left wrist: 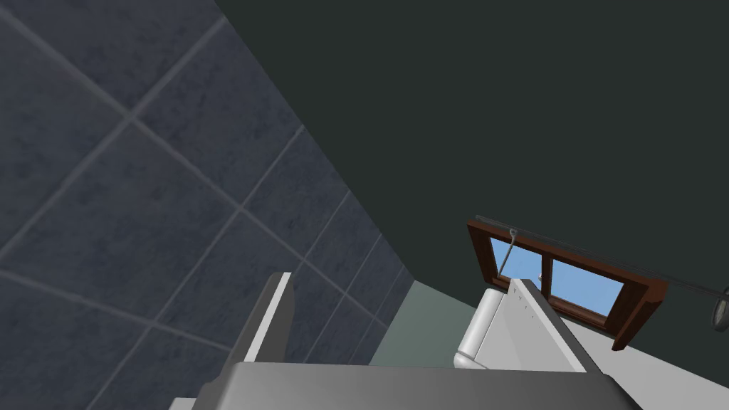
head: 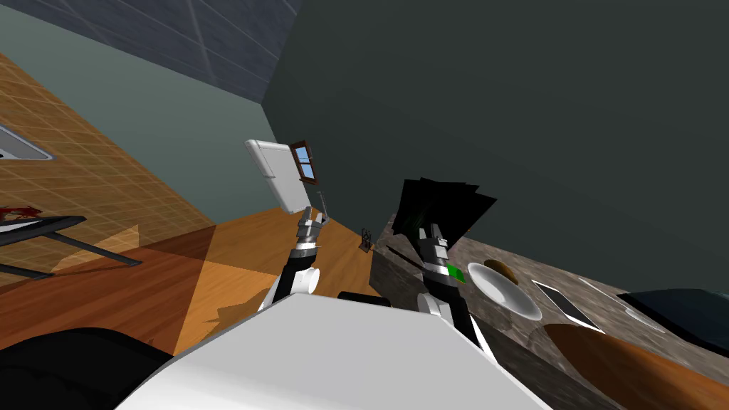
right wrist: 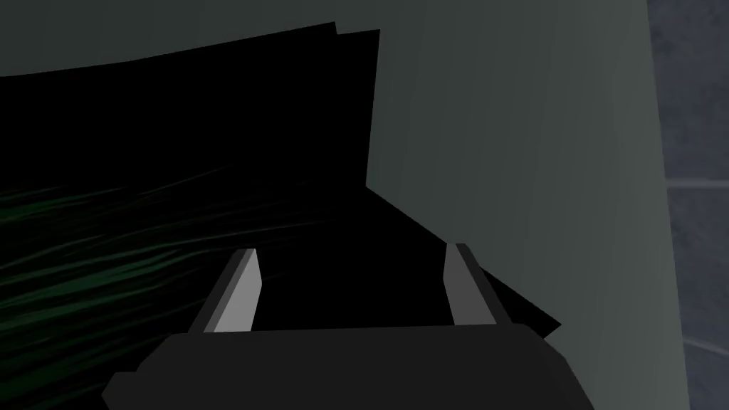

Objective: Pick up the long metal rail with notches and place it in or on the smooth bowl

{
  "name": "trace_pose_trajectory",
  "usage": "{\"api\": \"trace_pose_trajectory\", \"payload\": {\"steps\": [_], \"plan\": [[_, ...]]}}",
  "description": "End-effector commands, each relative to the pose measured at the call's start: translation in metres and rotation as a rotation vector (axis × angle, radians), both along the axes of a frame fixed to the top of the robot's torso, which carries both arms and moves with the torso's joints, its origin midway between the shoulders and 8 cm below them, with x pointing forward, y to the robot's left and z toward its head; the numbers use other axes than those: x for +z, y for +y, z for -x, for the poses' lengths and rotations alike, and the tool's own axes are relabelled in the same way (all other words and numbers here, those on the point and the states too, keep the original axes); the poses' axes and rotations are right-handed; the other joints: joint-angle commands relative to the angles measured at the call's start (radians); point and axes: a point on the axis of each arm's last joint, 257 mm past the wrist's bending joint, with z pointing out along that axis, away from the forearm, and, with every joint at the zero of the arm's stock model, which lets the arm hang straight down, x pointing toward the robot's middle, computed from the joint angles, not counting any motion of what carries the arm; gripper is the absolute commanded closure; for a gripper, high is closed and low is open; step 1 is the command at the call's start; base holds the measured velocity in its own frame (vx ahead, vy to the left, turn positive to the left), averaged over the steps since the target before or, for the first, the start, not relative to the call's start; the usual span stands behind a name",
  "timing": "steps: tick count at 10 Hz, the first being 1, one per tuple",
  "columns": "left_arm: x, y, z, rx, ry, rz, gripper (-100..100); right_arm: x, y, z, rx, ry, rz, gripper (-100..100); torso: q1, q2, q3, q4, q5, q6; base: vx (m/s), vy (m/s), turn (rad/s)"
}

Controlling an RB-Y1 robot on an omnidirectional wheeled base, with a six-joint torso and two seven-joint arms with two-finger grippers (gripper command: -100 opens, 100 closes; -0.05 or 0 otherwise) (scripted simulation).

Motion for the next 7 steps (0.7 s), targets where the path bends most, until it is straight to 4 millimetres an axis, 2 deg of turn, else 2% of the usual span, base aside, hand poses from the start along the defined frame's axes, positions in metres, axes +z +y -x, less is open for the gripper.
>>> {"api": "trace_pose_trajectory", "payload": {"steps": [1, 3, 7], "plan": [[0.0, 0.0, 0.0, 0.0, 0.0, 0.0, 0, 0.008, 0.004, 0.0, 0.019, -0.019, 0.052, -100, 0.0, 0.0, 0.0, 0.0, 0.0, 0.0, -0.042, 0.07, 0.026], [0.0, 0.0, 0.0, 0.0, 0.0, 0.0, 0, 0.017, 0.01, 0.0, 0.037, -0.046, 0.112, -100, 0.007, 0.004, 0.002, 0.001, 0.001, 0.0, -0.064, 0.126, 0.024], [0.0, 0.0, 0.0, 0.0, 0.0, 0.0, 0, 0.037, 0.024, 0.0, 0.082, -0.114, 0.279, -100, 0.008, 0.0, 0.0, 0.0, 0.002, 0.0, -0.005, 0.128, 0.047]]}}
